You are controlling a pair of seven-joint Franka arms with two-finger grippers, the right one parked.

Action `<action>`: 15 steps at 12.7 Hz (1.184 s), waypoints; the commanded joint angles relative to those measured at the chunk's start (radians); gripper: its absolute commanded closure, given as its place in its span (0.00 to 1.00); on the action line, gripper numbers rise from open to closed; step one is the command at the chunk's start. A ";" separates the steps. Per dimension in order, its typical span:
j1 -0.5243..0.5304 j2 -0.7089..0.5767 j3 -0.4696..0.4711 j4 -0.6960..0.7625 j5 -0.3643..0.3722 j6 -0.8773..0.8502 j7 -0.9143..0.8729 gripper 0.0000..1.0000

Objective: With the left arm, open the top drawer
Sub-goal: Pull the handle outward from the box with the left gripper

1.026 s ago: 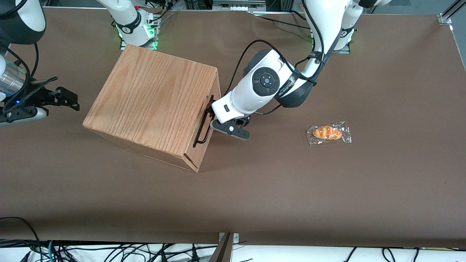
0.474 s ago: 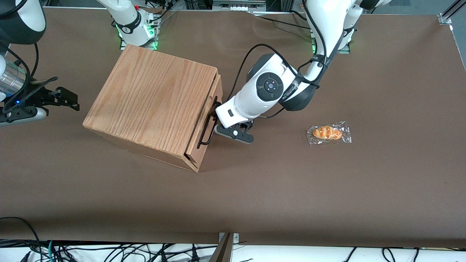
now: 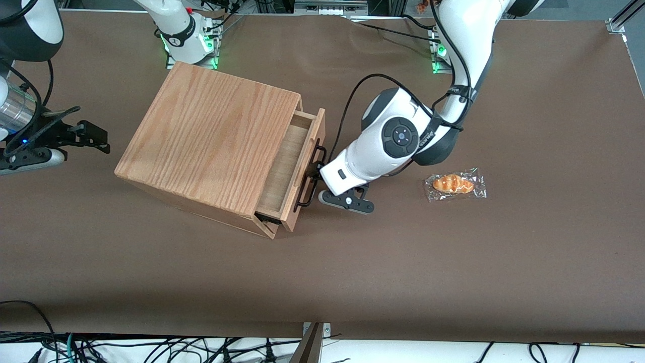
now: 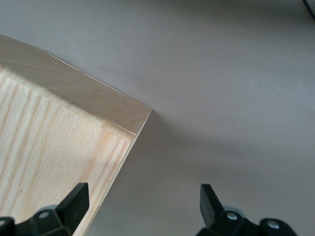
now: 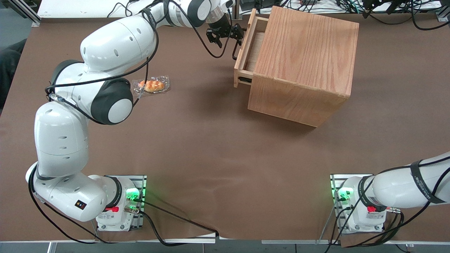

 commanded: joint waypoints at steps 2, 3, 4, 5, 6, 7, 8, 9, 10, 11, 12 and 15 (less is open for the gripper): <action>0.033 0.012 0.004 0.023 -0.022 -0.015 0.059 0.00; 0.040 0.012 0.004 0.023 -0.022 -0.015 0.060 0.00; 0.049 0.012 0.003 0.023 -0.024 -0.015 0.060 0.00; 0.057 0.012 0.003 0.023 -0.024 -0.015 0.060 0.00; 0.065 0.012 0.003 0.023 -0.024 -0.015 0.062 0.00; 0.077 0.012 0.001 0.023 -0.024 -0.015 0.063 0.00; 0.082 0.012 0.001 0.023 -0.024 -0.015 0.063 0.00; 0.086 0.012 0.001 0.023 -0.025 -0.015 0.063 0.00; 0.092 0.012 0.001 0.023 -0.025 -0.015 0.063 0.00; 0.099 0.012 -0.001 0.023 -0.025 -0.017 0.063 0.00; 0.103 0.012 -0.001 0.023 -0.028 -0.017 0.063 0.00; 0.115 0.012 -0.001 0.023 -0.041 -0.017 0.062 0.00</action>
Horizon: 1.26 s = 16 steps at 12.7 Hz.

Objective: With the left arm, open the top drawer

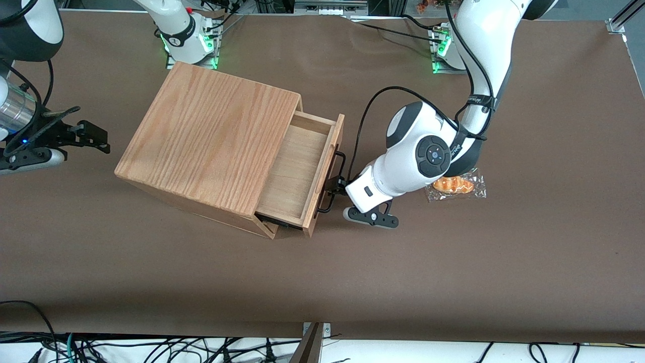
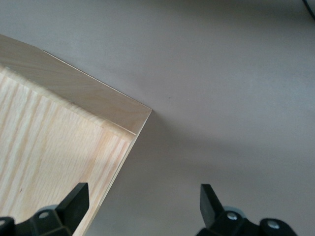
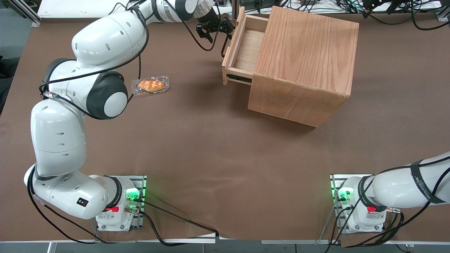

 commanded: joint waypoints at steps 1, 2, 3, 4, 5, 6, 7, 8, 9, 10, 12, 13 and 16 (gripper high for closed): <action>0.036 0.009 0.012 0.023 -0.007 -0.010 0.024 0.00; 0.036 0.007 0.012 0.023 -0.007 -0.010 0.024 0.00; 0.037 0.007 0.012 0.023 -0.007 -0.010 0.024 0.00; 0.039 0.007 0.012 0.023 -0.007 -0.010 0.024 0.00; 0.039 0.007 0.012 0.024 -0.007 -0.010 0.024 0.00; 0.040 0.006 0.012 0.026 -0.015 -0.013 0.024 0.00; 0.047 0.006 0.012 0.027 -0.021 -0.013 0.024 0.00; 0.047 0.006 0.012 0.029 -0.021 -0.013 0.024 0.00; 0.044 0.006 0.011 0.032 -0.022 -0.013 0.020 0.00; 0.045 0.002 0.011 0.032 -0.022 -0.015 0.020 0.00; 0.045 -0.004 0.009 0.038 -0.042 -0.016 0.017 0.00; 0.047 -0.007 0.009 0.038 -0.056 -0.018 0.015 0.00; 0.071 -0.024 0.005 0.041 -0.065 -0.065 0.018 0.00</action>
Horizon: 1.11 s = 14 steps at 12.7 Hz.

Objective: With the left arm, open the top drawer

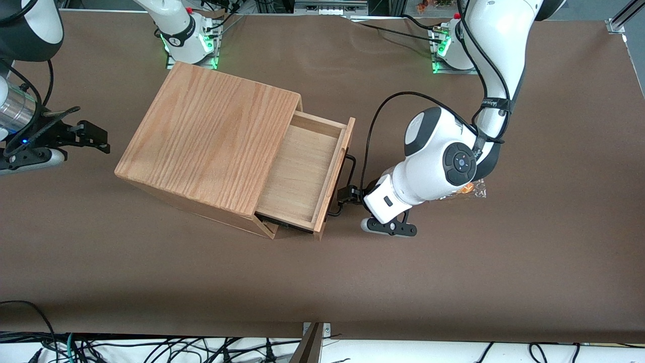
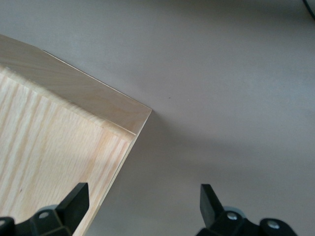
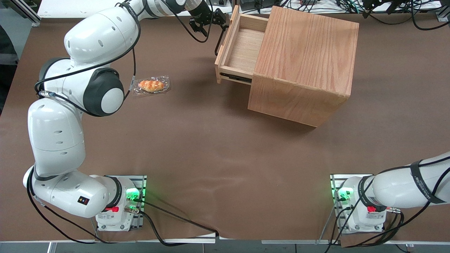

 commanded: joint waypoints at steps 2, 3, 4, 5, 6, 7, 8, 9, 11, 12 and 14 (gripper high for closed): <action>0.055 -0.044 0.002 0.007 -0.029 -0.072 0.018 0.00; 0.075 -0.065 0.007 0.007 -0.027 -0.098 0.018 0.00; 0.104 -0.084 0.010 0.007 -0.021 -0.136 0.020 0.00; 0.141 -0.099 0.010 0.007 -0.019 -0.187 0.023 0.00; 0.167 -0.117 0.013 0.007 -0.015 -0.224 0.023 0.00; 0.190 -0.133 0.016 -0.001 -0.010 -0.247 0.023 0.00; 0.218 -0.151 0.016 -0.005 0.007 -0.279 0.023 0.00; 0.238 -0.165 0.014 -0.004 0.043 -0.311 0.024 0.00; 0.267 -0.173 0.016 -0.008 0.129 -0.345 0.080 0.00; 0.298 -0.173 0.016 -0.011 0.145 -0.365 0.157 0.00; 0.370 -0.173 0.017 -0.011 0.146 -0.426 0.286 0.00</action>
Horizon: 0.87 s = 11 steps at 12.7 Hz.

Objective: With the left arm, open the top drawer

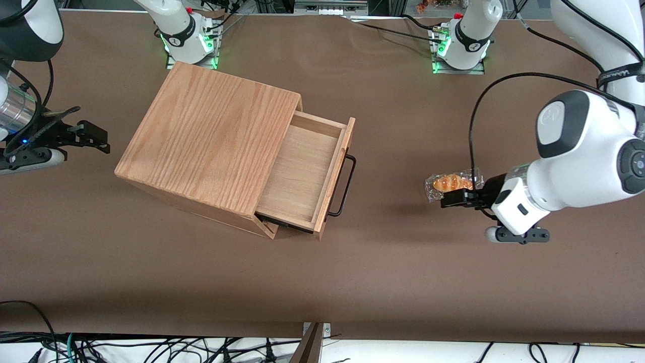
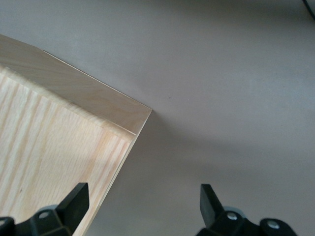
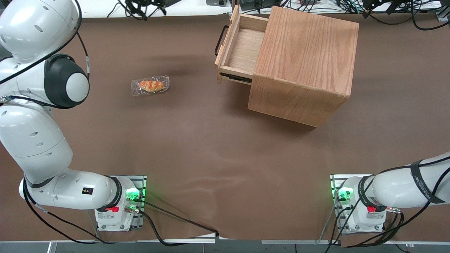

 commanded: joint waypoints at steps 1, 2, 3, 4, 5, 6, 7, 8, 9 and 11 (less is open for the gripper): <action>0.095 -0.021 -0.007 -0.022 0.019 -0.062 0.155 0.00; 0.124 -0.029 -0.007 -0.020 0.040 -0.075 0.173 0.00; 0.141 -0.043 -0.009 -0.020 0.078 -0.089 0.190 0.00; 0.158 -0.049 -0.007 -0.018 0.111 -0.103 0.231 0.00; 0.187 -0.052 -0.009 -0.022 0.119 -0.105 0.288 0.00; 0.203 -0.075 -0.006 -0.032 0.120 -0.105 0.334 0.00; 0.214 -0.122 0.003 -0.075 0.129 -0.103 0.379 0.00; 0.205 -0.180 0.040 -0.136 0.143 -0.091 0.426 0.00; 0.197 -0.233 0.065 -0.196 0.146 -0.054 0.442 0.00; 0.186 -0.352 0.080 -0.319 0.177 -0.002 0.443 0.00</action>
